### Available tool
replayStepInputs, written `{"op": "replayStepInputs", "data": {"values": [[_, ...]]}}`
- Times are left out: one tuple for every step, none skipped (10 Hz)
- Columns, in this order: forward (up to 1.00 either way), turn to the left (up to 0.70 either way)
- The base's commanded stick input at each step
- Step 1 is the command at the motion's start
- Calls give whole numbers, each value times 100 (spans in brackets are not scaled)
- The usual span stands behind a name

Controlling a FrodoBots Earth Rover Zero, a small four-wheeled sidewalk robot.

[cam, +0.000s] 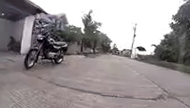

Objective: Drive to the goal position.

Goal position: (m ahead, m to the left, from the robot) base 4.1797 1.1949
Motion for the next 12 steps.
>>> {"op": "replayStepInputs", "data": {"values": [[70, 0], [70, 0], [70, -13], [70, -27], [70, -20], [70, -2], [70, 0], [70, 0], [70, 0], [70, 0], [70, 0], [70, 0]]}}
